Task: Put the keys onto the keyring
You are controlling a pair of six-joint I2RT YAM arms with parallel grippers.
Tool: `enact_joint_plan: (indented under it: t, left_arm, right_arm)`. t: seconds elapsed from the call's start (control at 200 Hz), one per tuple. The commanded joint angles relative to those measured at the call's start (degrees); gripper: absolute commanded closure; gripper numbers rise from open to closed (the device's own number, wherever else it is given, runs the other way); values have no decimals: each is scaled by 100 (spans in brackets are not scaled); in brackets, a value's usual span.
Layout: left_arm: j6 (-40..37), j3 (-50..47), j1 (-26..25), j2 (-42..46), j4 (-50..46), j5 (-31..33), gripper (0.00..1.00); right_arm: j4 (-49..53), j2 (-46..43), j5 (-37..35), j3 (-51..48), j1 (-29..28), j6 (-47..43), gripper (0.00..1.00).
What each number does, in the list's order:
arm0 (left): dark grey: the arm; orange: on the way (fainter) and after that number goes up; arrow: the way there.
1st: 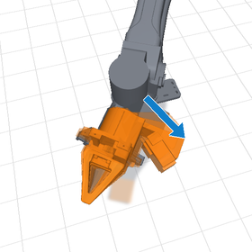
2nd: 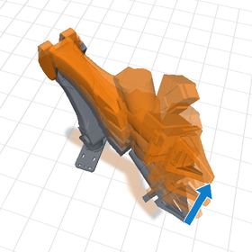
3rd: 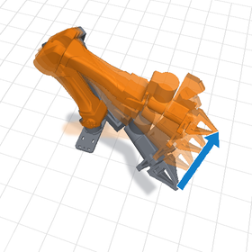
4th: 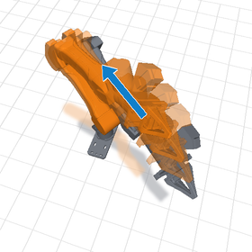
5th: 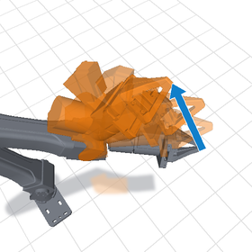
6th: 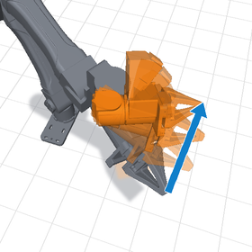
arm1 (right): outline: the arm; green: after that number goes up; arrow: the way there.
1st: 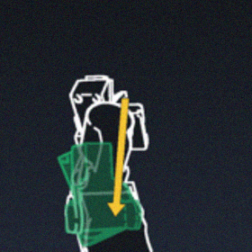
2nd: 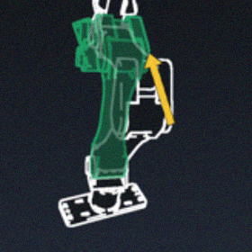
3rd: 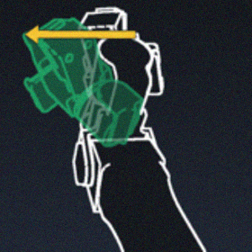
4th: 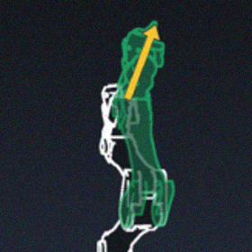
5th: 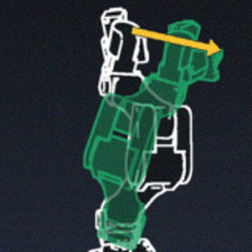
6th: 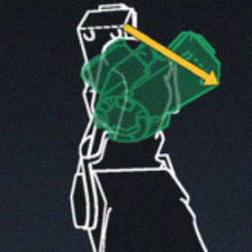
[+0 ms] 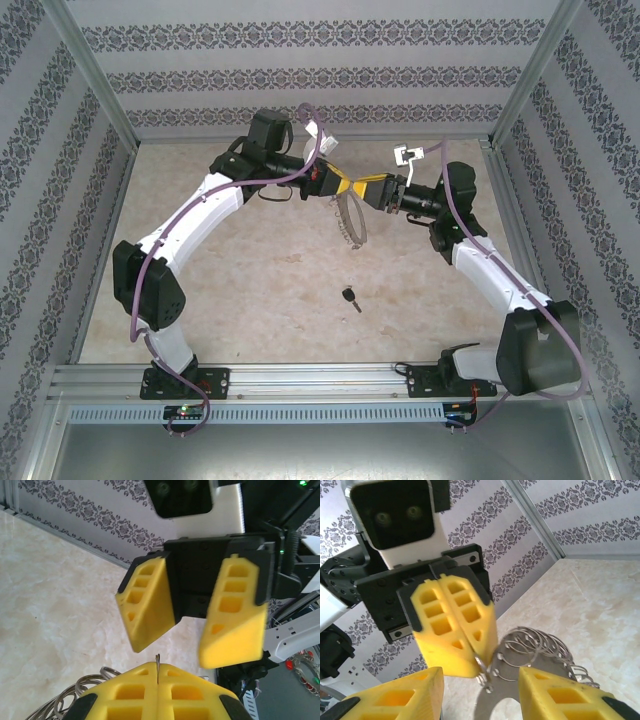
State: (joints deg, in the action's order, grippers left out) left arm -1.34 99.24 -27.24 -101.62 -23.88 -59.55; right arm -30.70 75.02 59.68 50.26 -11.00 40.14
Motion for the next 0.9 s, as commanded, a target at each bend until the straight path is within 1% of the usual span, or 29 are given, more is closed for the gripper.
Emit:
enact_joint_plan:
  t: [0.0,0.075,0.38,0.575,0.699,0.759,0.804,0.894]
  left_arm:
    - [-191,236,62,46,-170,-300,100]
    - [-191,253,70,37,-179,-362,100]
    - [-113,289,70,-6,-87,-555,100]
    - [-68,323,75,-46,-47,-674,100]
    - [-50,372,66,-94,-69,-762,100]
    - [-43,385,64,-119,-73,-804,100]
    - [-39,394,67,-131,-86,-841,100]
    - [4,412,68,-173,-83,-870,100]
  right_arm:
    - [-235,65,140,98,-17,-132,57]
    - [-236,73,147,115,-37,-138,60]
    - [-244,72,241,184,-127,-138,78]
    - [-235,69,394,202,-213,-173,80]
    - [-211,65,376,203,-224,-182,88]
    - [-209,51,353,212,-227,-177,94]
    - [-211,39,322,216,-222,-175,100]
    - [-211,21,207,229,-221,-164,100]
